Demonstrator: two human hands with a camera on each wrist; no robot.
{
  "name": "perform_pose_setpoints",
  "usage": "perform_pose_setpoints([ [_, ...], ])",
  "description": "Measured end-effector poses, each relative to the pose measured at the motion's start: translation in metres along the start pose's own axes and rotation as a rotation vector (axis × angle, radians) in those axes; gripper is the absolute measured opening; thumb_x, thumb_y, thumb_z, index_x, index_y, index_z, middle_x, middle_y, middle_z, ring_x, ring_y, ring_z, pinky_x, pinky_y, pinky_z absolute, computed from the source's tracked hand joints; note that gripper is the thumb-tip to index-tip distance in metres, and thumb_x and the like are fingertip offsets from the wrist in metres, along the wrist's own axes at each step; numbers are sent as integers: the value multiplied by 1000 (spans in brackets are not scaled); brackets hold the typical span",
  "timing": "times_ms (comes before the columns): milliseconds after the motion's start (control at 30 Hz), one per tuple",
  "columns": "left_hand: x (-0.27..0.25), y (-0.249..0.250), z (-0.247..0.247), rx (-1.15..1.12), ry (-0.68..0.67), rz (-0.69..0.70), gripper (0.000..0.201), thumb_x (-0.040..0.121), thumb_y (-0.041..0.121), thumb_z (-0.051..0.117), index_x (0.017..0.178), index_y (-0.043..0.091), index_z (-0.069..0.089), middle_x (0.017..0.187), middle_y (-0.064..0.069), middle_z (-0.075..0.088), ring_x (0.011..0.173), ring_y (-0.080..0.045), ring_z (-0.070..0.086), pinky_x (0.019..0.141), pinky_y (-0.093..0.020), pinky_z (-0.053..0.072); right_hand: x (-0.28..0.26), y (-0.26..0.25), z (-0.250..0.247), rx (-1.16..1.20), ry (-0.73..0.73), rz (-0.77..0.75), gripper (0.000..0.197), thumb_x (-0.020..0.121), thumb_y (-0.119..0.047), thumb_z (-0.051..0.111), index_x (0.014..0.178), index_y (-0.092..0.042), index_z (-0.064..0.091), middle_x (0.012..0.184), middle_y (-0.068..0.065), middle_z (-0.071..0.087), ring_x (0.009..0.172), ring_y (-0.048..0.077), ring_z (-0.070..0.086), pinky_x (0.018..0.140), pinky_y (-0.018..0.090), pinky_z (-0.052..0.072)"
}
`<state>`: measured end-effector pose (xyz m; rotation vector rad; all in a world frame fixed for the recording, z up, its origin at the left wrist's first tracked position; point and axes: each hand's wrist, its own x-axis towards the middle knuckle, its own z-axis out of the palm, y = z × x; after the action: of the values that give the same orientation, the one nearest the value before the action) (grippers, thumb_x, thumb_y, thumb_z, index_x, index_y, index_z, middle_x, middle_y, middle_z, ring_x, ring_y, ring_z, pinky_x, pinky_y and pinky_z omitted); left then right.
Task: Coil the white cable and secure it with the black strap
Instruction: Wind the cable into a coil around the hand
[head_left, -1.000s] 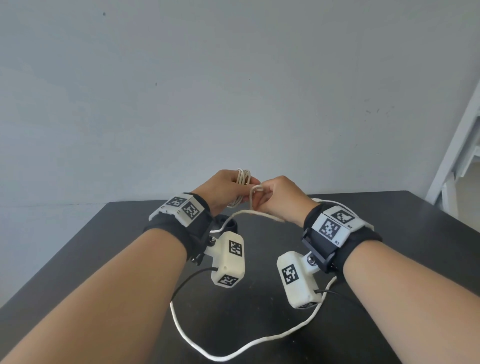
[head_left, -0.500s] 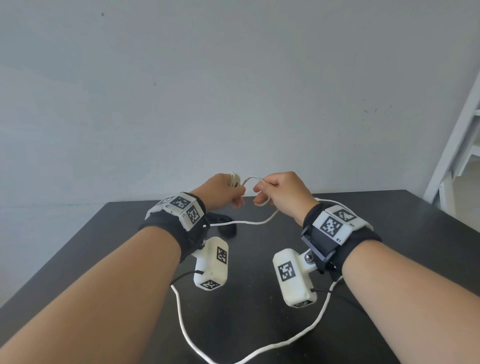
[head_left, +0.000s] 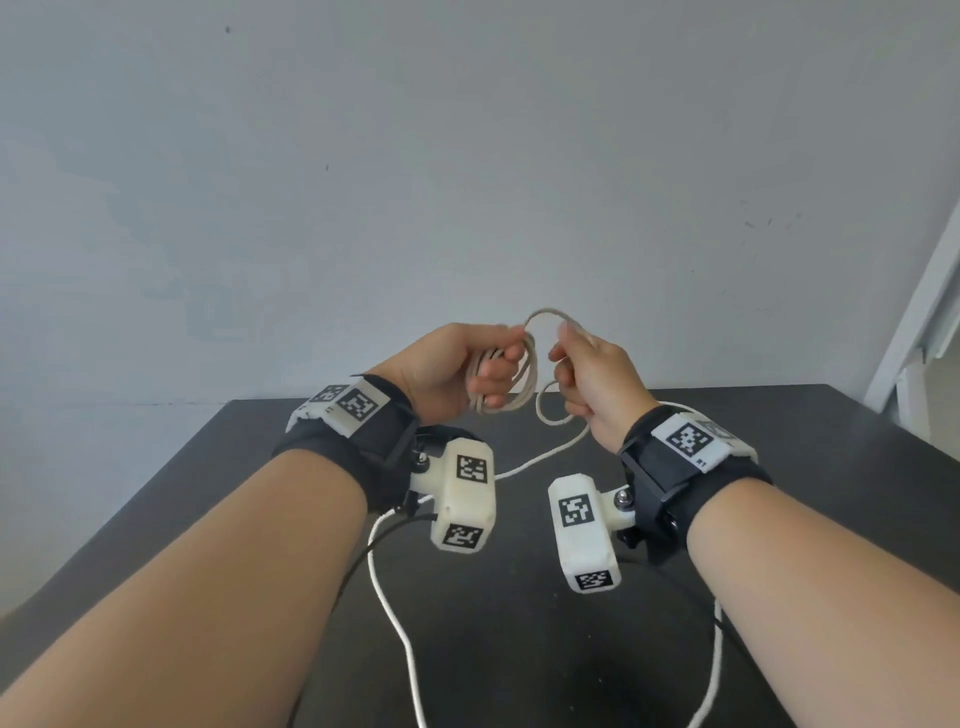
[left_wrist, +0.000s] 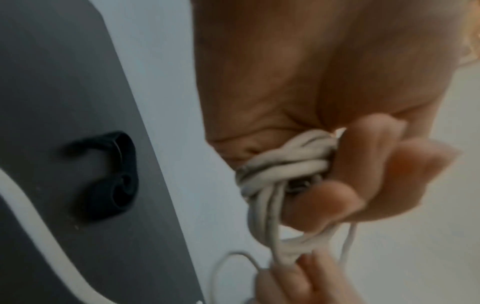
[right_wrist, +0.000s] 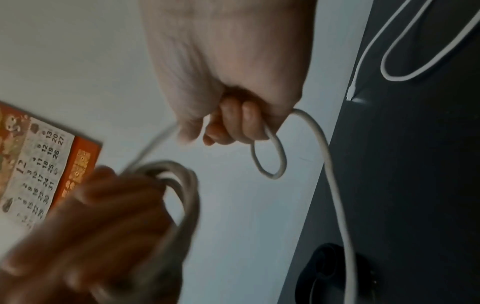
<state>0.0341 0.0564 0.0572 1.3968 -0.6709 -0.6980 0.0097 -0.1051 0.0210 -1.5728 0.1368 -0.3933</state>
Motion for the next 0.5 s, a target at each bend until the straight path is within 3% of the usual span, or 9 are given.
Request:
perform_pose_setpoints([
  [67,1,9,5,-122,-22,67,30,97,24,38,70,12,46,43,8,39,37,-6,35,50,-20,42,0,1,6,-99,-43,44,37,100,-33,35,74,-12,51,53,3,42,31,8,28,36,20,21],
  [200,3,19,10,-227,-38,128,33,100,28,33,79,10,51,44,9,38,38,-5,38,56,-20,49,-6,6,15,-619,-168,31,33,96,-24,35,69,-14,51,55,1,47,45,14,40,47,25,30],
  [333,7,12,17,-306,-30,170,34,99,26,36,99,3,61,49,8,40,44,-6,41,61,-21,48,-8,6,22,-735,-250,97,39,98,-27,33,67,-13,53,56,2,50,51,17,45,50,26,37],
  [400,10,10,19,-361,-42,182,32,98,22,38,111,-1,56,57,5,51,53,-9,49,69,-23,49,-9,4,25,-791,-292,97,41,98,-28,33,66,-14,53,58,2,51,53,17,46,49,26,38],
  [500,13,10,19,-394,17,205,32,99,14,39,124,-2,49,85,-3,69,76,-14,67,89,-28,54,-11,1,28,-848,-349,85,40,99,-25,36,61,-15,45,58,0,48,51,13,43,49,24,34],
])
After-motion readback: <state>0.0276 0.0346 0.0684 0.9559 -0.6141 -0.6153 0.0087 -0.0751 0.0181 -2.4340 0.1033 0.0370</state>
